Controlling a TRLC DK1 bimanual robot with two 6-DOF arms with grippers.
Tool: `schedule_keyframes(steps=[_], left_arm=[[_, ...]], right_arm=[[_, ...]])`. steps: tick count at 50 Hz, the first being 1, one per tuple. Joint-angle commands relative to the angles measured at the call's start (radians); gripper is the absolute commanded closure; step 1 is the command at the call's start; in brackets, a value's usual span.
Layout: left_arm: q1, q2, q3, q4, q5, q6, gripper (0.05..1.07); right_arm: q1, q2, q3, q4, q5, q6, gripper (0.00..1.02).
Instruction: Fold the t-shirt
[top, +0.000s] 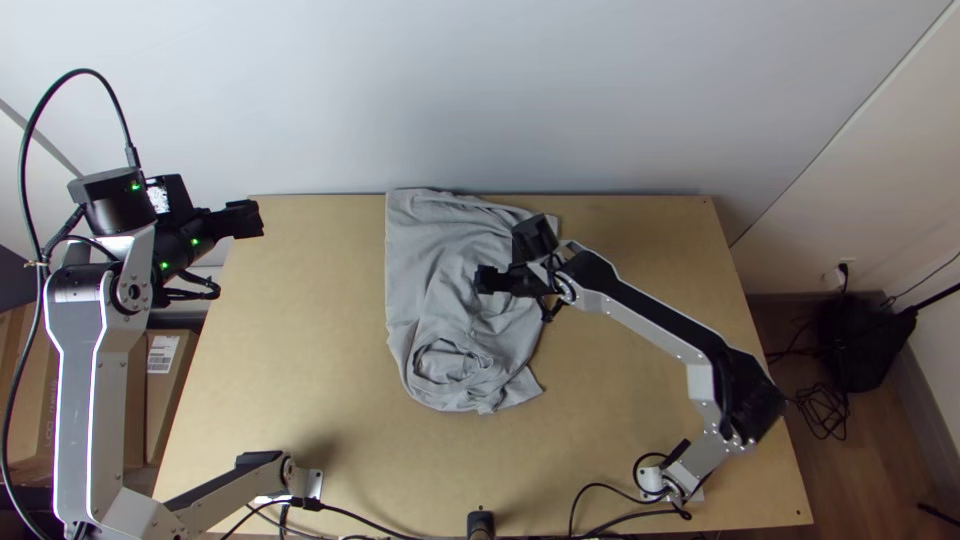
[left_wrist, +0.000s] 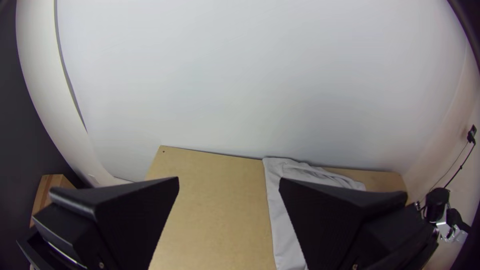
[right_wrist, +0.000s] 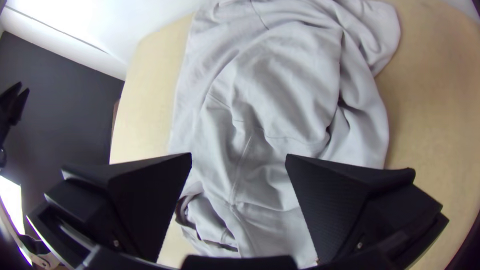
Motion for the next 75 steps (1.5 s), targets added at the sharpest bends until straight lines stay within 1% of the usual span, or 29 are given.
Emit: schedule_keyframes(steps=[1, 5, 6, 9, 10, 17, 23, 32, 34, 35, 38, 39, 41, 42, 45, 52, 65, 75], left_arm=[[0.003, 0.012, 0.034, -0.008, -0.006, -0.02, 0.1], [0.003, 0.021, 0.038, -0.008, -0.006, -0.017, 0.1], [0.003, 0.023, 0.039, -0.008, -0.007, -0.017, 0.1], [0.003, 0.03, 0.044, -0.008, -0.007, -0.014, 0.1], [0.003, 0.033, 0.045, -0.008, -0.007, -0.014, 0.1], [0.003, 0.047, 0.048, -0.008, -0.007, -0.006, 0.1], [0.003, 0.053, 0.048, -0.006, -0.007, -0.005, 0.1], [0.0, 0.058, 0.045, -0.006, -0.007, 0.008, 0.1], [-0.001, 0.058, 0.045, -0.006, -0.007, 0.012, 0.1], [-0.001, 0.059, 0.045, -0.006, -0.007, 0.015, 0.1], [-0.003, 0.059, 0.045, -0.008, -0.007, 0.032, 0.1], [-0.004, 0.061, 0.045, -0.008, -0.007, 0.037, 0.1], [-0.007, 0.062, 0.045, -0.011, -0.007, 0.045, 0.1], [-0.009, 0.064, 0.045, -0.011, -0.007, 0.051, 0.1], [-0.015, 0.075, 0.045, -0.02, -0.007, 0.071, 0.1], [-0.04, 0.121, 0.048, -0.028, -0.006, 0.071, 0.1], [-0.222, 0.242, 0.056, -0.032, -0.006, 0.054, 0.1], [-0.336, 0.362, 0.103, 0.035, -0.004, 0.046, 0.1]], right_arm=[[0.004, 0.076, 0.05, -0.014, -0.017, 0.025, 0.19], [0.007, 0.12, 0.07, -0.014, -0.017, 0.03, 0.19], [0.009, 0.13, 0.074, -0.014, -0.017, 0.03, 0.22], [0.013, 0.154, 0.088, -0.012, -0.017, 0.033, 0.35], [0.013, 0.16, 0.091, -0.012, -0.017, 0.033, 0.36], [0.024, 0.209, 0.113, -0.003, -0.019, 0.031, 0.36], [0.025, 0.268, 0.151, -0.001, -0.034, 0.038, 0.36], [0.028, 0.366, 0.246, -0.003, -0.04, 0.038, 0.36], [0.027, 0.381, 0.26, -0.004, -0.04, 0.036, 0.38], [0.027, 0.386, 0.264, -0.004, -0.04, 0.036, 0.45], [0.021, 0.387, 0.267, 0.002, -0.039, 0.03, 0.76], [0.019, 0.387, 0.266, 0.008, -0.039, 0.03, 0.85], [0.013, 0.384, 0.261, 0.009, -0.039, 0.03, 0.99], [0.01, 0.38, 0.255, 0.008, -0.039, 0.03, 1.0], [0.004, 0.351, 0.218, -0.006, -0.039, 0.024, 1.0], [-0.022, 0.217, 0.077, -0.004, -0.039, 0.021, 1.0], [-0.073, -0.079, -0.219, -0.006, -0.039, 0.019, 1.0], [-0.145, -0.277, -0.398, -0.023, -0.039, 0.028, 1.0]])
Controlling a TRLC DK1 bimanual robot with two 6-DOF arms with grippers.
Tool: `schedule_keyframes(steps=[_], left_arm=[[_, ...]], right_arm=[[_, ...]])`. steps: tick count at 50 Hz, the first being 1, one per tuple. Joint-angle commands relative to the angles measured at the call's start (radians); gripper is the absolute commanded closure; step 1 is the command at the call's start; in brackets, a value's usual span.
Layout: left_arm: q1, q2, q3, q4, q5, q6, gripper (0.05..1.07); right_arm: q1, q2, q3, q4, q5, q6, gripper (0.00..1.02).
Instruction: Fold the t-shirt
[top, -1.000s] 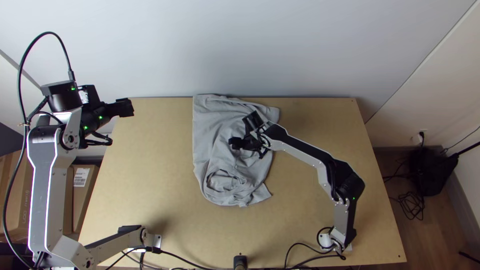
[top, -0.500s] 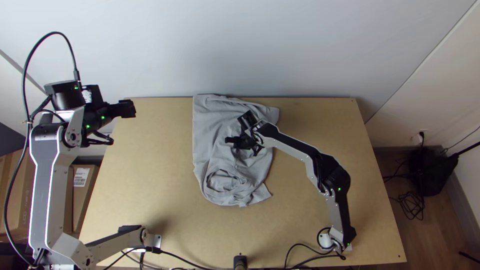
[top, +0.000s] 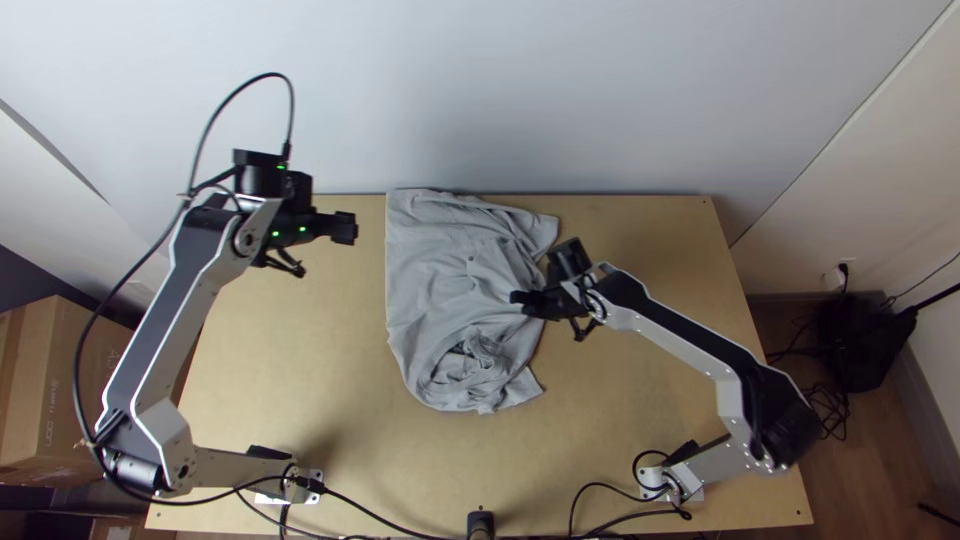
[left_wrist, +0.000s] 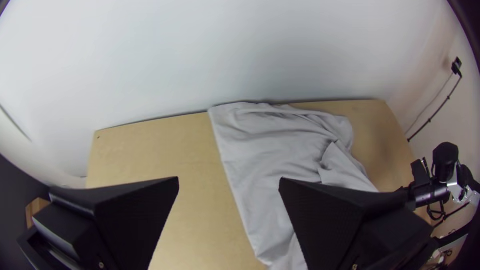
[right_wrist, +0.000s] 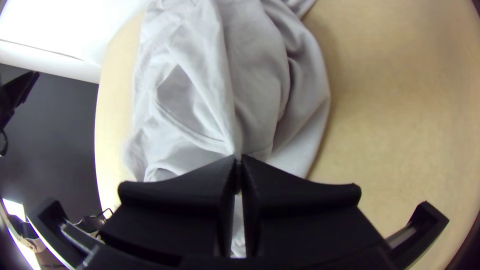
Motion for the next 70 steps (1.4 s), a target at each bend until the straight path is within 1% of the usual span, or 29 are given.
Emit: schedule_keyframes(steps=[1, 6, 11, 20, 29, 33, 36, 40, 47, 53, 61, 70], left_arm=[[-0.05, 0.073, 0.075, 0.033, -0.001, -0.012, 0.1], [-0.081, 0.163, 0.147, 0.027, -0.001, -0.03, 0.1], [-0.106, 0.246, 0.208, 0.032, 0.001, -0.033, 0.1], [-0.147, 0.42, 0.317, 0.03, 0.007, -0.055, 0.1], [-0.21, 0.573, 0.412, 0.03, 0.015, -0.059, 0.11], [-0.237, 0.644, 0.466, 0.029, 0.016, -0.041, 0.11], [-0.254, 0.694, 0.519, 0.024, 0.019, -0.038, 0.11], [-0.271, 0.748, 0.573, 0.027, 0.019, -0.032, 0.11], [-0.308, 0.795, 0.579, 0.076, 0.019, -0.018, 0.1], [-0.323, 0.832, 0.579, 0.136, 0.019, -0.018, 0.1], [-0.337, 0.871, 0.579, 0.228, 0.019, -0.02, 0.1], [-0.343, 0.886, 0.579, 0.294, 0.013, -0.023, 0.1]], right_arm=[[-0.045, -0.108, -0.098, -0.034, -0.003, 0.015, 1.0], [-0.094, -0.195, -0.174, -0.055, -0.003, 0.008, 1.0], [-0.151, -0.266, -0.239, -0.08, -0.005, -0.031, 1.0], [-0.24, -0.364, -0.322, -0.151, -0.008, -0.07, 1.0], [-0.26, -0.471, -0.417, -0.16, -0.017, -0.102, 1.0], [-0.267, -0.522, -0.451, -0.158, -0.02, -0.136, 1.0], [-0.28, -0.545, -0.469, -0.151, -0.026, -0.146, 1.0], [-0.284, -0.557, -0.484, -0.147, -0.032, -0.146, 1.0], [-0.289, -0.606, -0.507, -0.138, -0.034, -0.133, 1.0], [-0.293, -0.675, -0.535, -0.094, -0.041, -0.122, 1.0], [-0.29, -0.778, -0.593, -0.002, -0.061, -0.079, 1.0], [-0.28, -0.805, -0.605, 0.02, -0.078, -0.07, 1.0]])
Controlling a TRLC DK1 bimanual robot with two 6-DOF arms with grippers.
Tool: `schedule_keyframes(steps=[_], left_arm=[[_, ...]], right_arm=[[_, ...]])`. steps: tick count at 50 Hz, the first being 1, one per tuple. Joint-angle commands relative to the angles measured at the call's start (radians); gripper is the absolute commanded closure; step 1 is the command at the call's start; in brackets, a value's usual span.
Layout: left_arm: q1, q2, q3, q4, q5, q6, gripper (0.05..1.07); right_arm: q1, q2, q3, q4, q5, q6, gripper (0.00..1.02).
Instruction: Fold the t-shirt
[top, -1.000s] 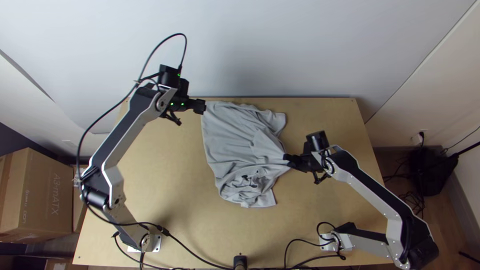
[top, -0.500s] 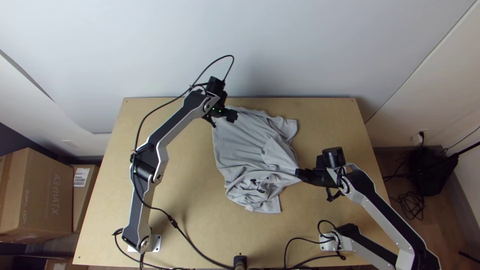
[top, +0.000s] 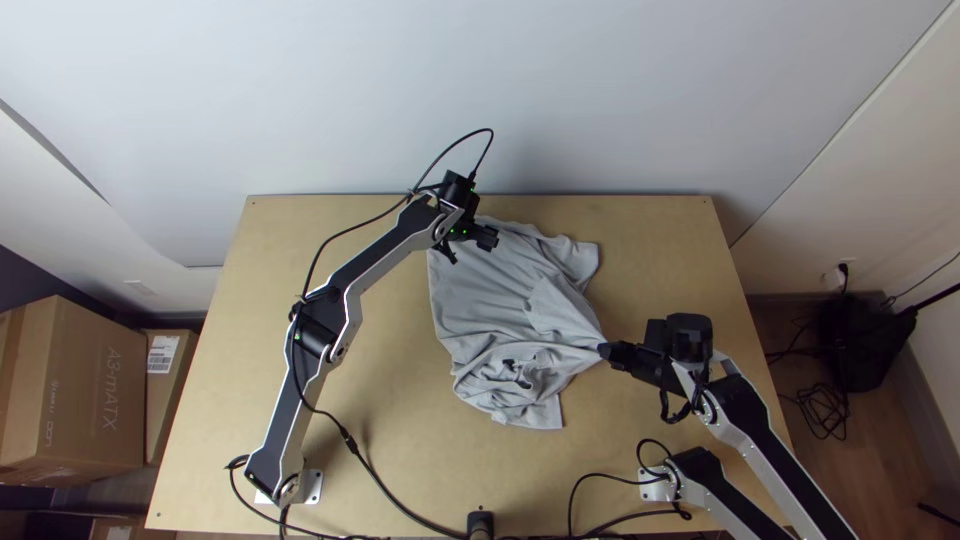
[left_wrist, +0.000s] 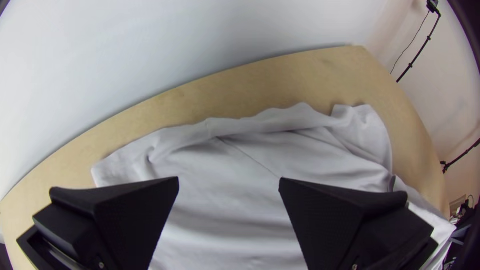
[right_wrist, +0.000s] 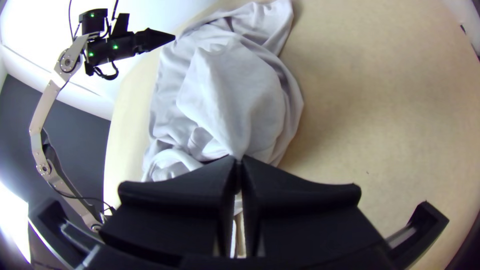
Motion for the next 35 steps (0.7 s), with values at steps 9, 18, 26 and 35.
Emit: schedule_keyframes(steps=[9, 18, 26, 35], left_arm=[[-0.01, 0.039, 0.029, 0.108, -0.001, 0.012, 0.1], [-0.029, 0.073, 0.023, 0.162, -0.011, 0.019, 0.1], [-0.054, 0.104, 0.026, 0.222, -0.065, 0.007, 0.1], [-0.065, 0.139, 0.031, 0.262, -0.094, 0.006, 0.1]], right_arm=[[0.036, -0.032, -0.016, 0.005, -0.049, 0.035, 1.0], [0.096, -0.066, -0.007, -0.006, -0.08, 0.05, 1.0], [0.122, -0.096, 0.001, -0.015, -0.103, 0.05, 1.0], [0.145, -0.101, 0.003, -0.015, -0.108, 0.061, 1.0]])
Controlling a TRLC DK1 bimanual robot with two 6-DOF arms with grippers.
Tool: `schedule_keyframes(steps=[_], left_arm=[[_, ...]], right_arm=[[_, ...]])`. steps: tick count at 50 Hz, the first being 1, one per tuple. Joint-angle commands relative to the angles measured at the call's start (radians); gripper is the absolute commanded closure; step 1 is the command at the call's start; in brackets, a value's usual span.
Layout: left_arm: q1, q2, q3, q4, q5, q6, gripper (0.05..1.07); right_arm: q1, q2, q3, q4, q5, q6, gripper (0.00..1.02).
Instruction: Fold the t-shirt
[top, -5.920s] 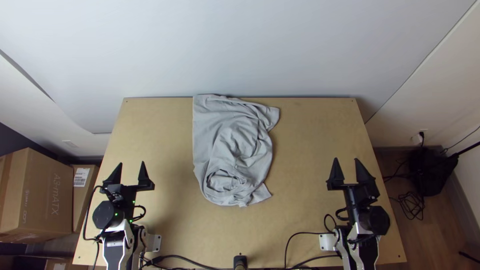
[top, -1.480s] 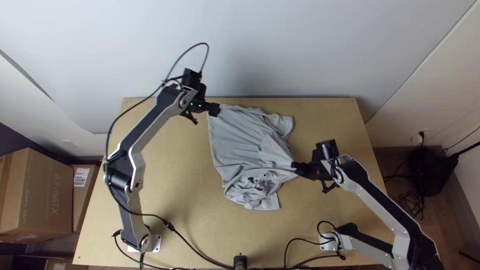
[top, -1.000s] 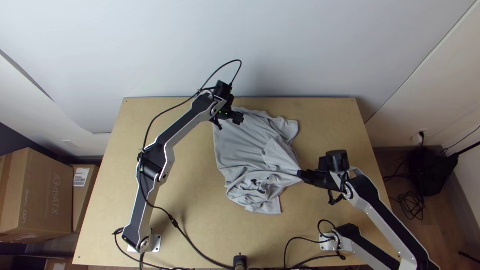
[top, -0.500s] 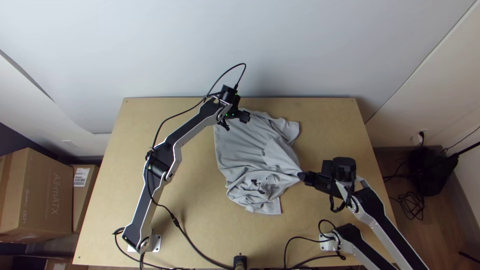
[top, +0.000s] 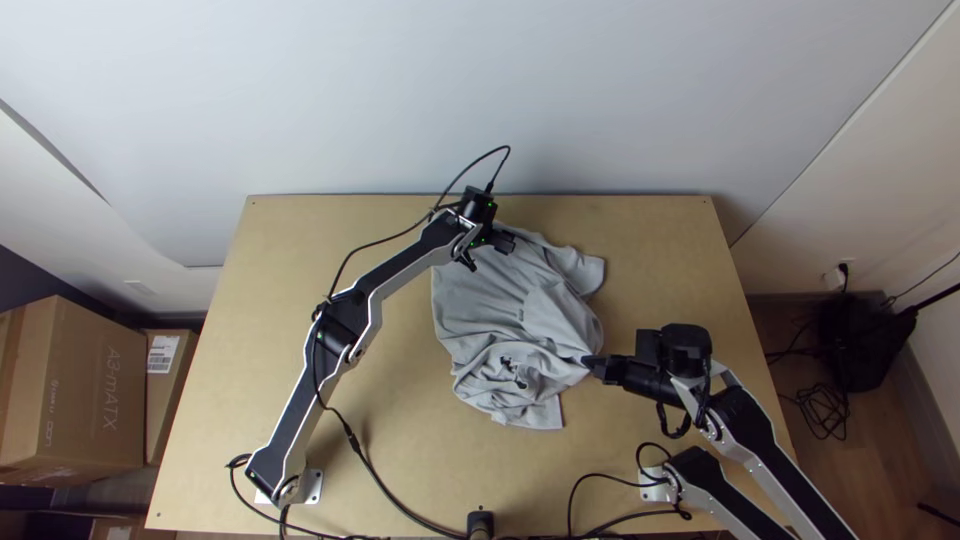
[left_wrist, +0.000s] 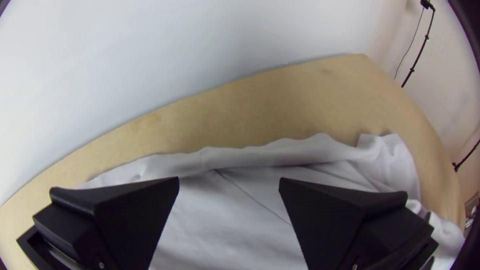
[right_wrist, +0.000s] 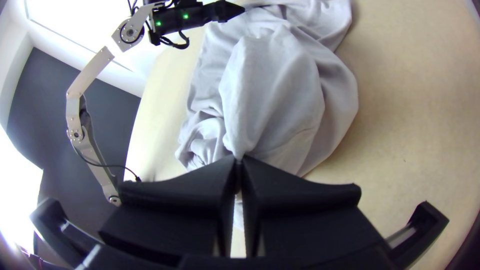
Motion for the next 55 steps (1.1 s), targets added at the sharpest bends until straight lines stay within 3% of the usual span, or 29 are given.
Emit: schedule_keyframes(steps=[1, 9, 11, 16, 22, 23, 35, 49, 52, 55], left_arm=[[-0.008, 0.037, 0.026, 0.025, -0.013, 0.002, 0.1], [-0.014, 0.054, 0.028, 0.038, -0.031, 0.002, 0.11], [-0.014, 0.058, 0.028, 0.038, -0.031, 0.003, 0.16], [-0.014, 0.061, 0.023, 0.042, -0.032, 0.002, 0.4], [-0.003, 0.069, 0.025, 0.095, -0.031, -0.023, 1.02], [-0.002, 0.072, 0.023, 0.098, -0.031, -0.021, 1.05], [0.018, 0.044, 0.026, 0.02, -0.019, -0.043, 1.05], [0.026, -0.04, 0.028, -0.113, 0.087, -0.106, 1.05], [0.012, -0.055, 0.028, -0.121, 0.089, -0.115, 0.93], [0.001, -0.071, 0.028, -0.121, 0.096, -0.124, 0.67]], right_arm=[[0.017, -0.015, 0.005, -0.007, -0.017, 0.03, 1.0], [0.023, -0.023, 0.005, -0.008, -0.023, 0.038, 1.0], [0.023, -0.023, 0.005, -0.007, -0.023, 0.04, 1.0], [0.024, -0.023, 0.007, -0.008, -0.023, 0.047, 1.0], [0.021, -0.023, 0.021, -0.027, -0.023, 0.047, 1.0], [0.02, -0.023, 0.024, -0.028, -0.023, 0.047, 1.0], [-0.04, 0.016, 0.082, -0.087, -0.022, 0.046, 1.0], [-0.075, 0.12, 0.142, -0.129, -0.023, 0.046, 1.0], [-0.074, 0.123, 0.14, -0.129, -0.023, 0.047, 1.0], [-0.069, 0.123, 0.134, -0.129, -0.023, 0.05, 1.0]])
